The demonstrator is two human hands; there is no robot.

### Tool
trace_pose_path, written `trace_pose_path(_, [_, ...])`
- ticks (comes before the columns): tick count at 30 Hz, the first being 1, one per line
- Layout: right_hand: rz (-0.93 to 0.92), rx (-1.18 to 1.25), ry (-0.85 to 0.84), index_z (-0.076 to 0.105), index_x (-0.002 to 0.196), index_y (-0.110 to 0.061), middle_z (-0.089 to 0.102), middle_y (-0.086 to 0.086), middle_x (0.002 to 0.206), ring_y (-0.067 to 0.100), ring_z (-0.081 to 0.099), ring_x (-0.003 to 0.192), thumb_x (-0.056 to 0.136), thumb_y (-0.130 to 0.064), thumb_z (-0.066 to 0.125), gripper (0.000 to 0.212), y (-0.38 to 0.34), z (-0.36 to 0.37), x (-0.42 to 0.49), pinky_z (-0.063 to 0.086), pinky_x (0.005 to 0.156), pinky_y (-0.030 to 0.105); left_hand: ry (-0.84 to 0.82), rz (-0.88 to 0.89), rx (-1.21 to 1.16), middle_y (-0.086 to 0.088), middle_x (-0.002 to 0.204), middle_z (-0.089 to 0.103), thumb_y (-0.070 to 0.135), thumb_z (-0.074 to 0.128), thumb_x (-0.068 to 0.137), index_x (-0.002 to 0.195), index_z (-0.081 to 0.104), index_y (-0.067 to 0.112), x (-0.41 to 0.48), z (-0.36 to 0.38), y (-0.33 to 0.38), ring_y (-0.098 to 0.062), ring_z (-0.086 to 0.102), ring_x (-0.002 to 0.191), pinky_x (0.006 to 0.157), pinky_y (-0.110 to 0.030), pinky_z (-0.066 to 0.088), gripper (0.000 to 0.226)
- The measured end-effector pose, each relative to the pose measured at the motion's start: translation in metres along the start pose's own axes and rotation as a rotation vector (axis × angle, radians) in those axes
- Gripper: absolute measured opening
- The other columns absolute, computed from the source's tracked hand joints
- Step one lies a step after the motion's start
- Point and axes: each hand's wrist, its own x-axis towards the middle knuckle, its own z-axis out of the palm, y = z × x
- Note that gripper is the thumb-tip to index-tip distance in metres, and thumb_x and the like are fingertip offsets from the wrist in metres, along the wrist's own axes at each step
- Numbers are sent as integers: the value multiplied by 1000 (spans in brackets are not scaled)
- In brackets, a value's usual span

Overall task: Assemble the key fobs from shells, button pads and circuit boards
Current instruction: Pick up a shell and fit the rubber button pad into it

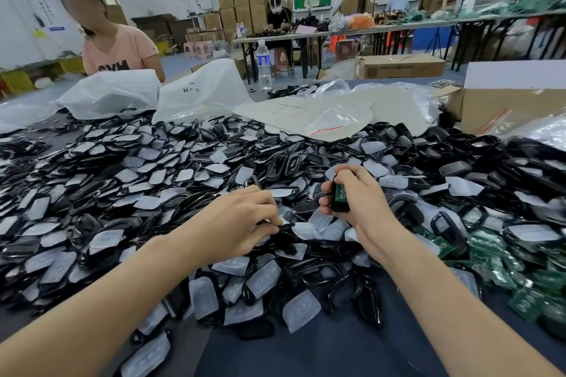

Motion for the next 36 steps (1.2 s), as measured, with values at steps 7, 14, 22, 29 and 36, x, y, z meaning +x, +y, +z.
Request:
trace_pose_path(7, [54, -48, -41, 55, 99, -12, 66, 1, 61, 19, 57, 48, 99, -4, 45, 13, 2, -23, -6, 48, 44, 29, -23, -122, -180, 16, 99, 57, 31, 67, 95, 92, 66, 27, 3, 7, 10, -8, 51, 99, 87, -31, 46, 6])
trace_pose_path(14, [103, -124, -132, 63, 106, -11, 65, 1, 65, 18, 53, 50, 102, -15, 50, 14, -2, -37, -16, 43, 44, 28, 279, 95, 110, 7, 93, 56, 24, 65, 94, 95, 69, 19, 15, 8, 24, -9, 50, 80, 70, -16, 44, 6])
trace_pose_path(22, [66, -222, -221, 70, 117, -14, 68, -4, 78, 13, 54, 55, 98, -31, 66, 26, -14, -77, -42, 40, 43, 24, 561, 278, 161, 1, 96, 53, -3, 70, 84, 107, 63, 19, 63, 36, 67, -19, 50, 78, 67, -31, 48, 33])
trace_pose_path(29, [-99, -371, 18, 71, 102, -29, 61, 0, 57, 18, 50, 52, 97, -32, 67, 7, -21, -123, -38, 41, 44, 25, 527, -249, -568, 13, 89, 58, 40, 55, 102, 127, 58, 37, 101, 59, 113, -11, 58, 78, 68, -20, 47, 25])
trace_pose_path(36, [-225, -428, 55, 66, 93, -47, 61, 2, 54, 14, 49, 46, 97, -37, 65, 11, -22, -140, -37, 40, 43, 23, 393, -426, -1097, 19, 74, 60, 34, 62, 99, 106, 56, 44, 142, 74, 148, -8, 57, 67, 63, -26, 46, 14])
